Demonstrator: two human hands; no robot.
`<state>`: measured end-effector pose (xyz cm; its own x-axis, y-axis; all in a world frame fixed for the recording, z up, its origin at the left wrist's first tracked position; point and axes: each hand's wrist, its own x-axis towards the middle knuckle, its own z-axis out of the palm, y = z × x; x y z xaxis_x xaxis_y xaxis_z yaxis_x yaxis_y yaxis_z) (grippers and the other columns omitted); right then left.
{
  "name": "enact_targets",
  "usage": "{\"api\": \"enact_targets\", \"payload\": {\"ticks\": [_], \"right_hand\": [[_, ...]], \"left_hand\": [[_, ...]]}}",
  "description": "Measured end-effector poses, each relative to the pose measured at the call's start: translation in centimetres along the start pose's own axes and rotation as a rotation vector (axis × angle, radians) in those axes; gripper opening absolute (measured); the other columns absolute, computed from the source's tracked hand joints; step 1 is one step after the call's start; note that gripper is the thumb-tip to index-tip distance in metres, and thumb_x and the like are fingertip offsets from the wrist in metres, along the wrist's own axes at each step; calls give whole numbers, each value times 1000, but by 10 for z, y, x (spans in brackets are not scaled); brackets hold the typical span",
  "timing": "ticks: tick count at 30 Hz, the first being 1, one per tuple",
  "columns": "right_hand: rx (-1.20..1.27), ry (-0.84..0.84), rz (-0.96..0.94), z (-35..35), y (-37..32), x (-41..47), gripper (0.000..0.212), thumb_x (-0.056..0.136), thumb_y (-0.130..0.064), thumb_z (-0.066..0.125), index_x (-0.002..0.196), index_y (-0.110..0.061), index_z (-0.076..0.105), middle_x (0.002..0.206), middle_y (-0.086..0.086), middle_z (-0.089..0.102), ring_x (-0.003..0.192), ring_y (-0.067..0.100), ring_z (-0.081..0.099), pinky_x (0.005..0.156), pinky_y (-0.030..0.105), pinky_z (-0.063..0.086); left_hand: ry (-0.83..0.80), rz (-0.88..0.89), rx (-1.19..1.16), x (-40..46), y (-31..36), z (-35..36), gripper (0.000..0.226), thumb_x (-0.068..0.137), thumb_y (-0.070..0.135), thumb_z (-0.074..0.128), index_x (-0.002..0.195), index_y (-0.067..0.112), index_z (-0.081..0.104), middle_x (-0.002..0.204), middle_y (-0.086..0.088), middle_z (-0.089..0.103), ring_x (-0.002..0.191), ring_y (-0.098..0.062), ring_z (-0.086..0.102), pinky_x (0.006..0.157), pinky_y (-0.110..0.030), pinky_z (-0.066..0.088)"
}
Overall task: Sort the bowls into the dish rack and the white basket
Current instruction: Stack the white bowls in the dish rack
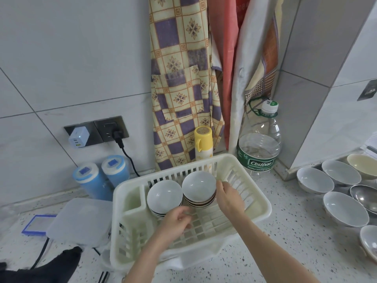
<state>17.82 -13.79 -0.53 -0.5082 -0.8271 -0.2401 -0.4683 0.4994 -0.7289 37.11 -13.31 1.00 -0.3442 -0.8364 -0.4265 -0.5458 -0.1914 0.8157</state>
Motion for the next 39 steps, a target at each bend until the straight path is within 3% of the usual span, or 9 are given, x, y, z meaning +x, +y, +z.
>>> {"api": "enact_targets", "payload": {"ticks": [7,11,17,20,25,29,32,35,39], "right_hand": [[111,196,-276,-23,-3,-29,36,99,-39,34,131,-32,50,109,-13,66,83,13,62,72,34,45],[232,205,-391,-43,26,-56,30,98,-26,44,126,-31,53,90,-17,69,44,4,47,51,26,40],[274,192,-309,-81,98,-72,30,95,-17,47,114,-39,54,84,-31,66,38,7,38,41,18,33],[276,169,-208,-108,135,-69,29,95,-14,47,110,-36,58,81,-27,68,40,6,42,41,18,36],[238,149,-136,-177,186,-46,27,95,-16,47,109,-36,61,78,-14,71,53,-1,56,53,19,39],[234,154,-99,-232,231,-24,28,94,-16,48,106,-38,61,78,-16,71,68,-2,60,62,26,45],[267,160,-60,-265,262,-9,32,93,-15,48,94,-45,60,77,-23,71,81,-2,62,65,23,45],[235,134,-44,-291,286,3,30,93,-15,46,100,-41,60,78,-17,72,90,0,62,68,19,44],[252,111,-45,-319,312,16,27,94,-14,46,108,-29,64,84,-12,72,91,10,67,78,35,53]], "left_hand": [[106,151,-103,-41,9,8,25,100,14,51,113,31,63,93,17,75,81,-3,71,64,-14,50],[118,213,-176,-63,17,30,25,100,11,52,108,29,67,94,12,76,77,-7,70,64,-15,50],[47,289,-2,-69,29,95,19,99,24,54,108,37,64,91,21,73,81,-2,68,74,-21,55],[-46,263,148,-65,39,145,19,96,35,52,113,42,60,93,18,71,85,3,65,82,-26,55],[-143,196,207,-38,66,244,30,93,41,51,120,32,63,100,11,70,86,-4,66,81,-26,53],[-199,101,140,-21,85,321,33,91,43,51,116,27,64,97,7,71,82,-13,68,78,-31,55],[-233,55,112,-9,97,369,31,88,47,46,111,32,62,101,7,71,84,-15,68,68,-32,54],[-230,-1,69,-3,110,409,37,85,56,49,109,31,60,103,3,70,90,-15,67,82,-38,57],[-253,-86,73,1,122,443,39,86,57,52,114,30,51,96,7,70,68,-2,64,59,-20,47]]}}
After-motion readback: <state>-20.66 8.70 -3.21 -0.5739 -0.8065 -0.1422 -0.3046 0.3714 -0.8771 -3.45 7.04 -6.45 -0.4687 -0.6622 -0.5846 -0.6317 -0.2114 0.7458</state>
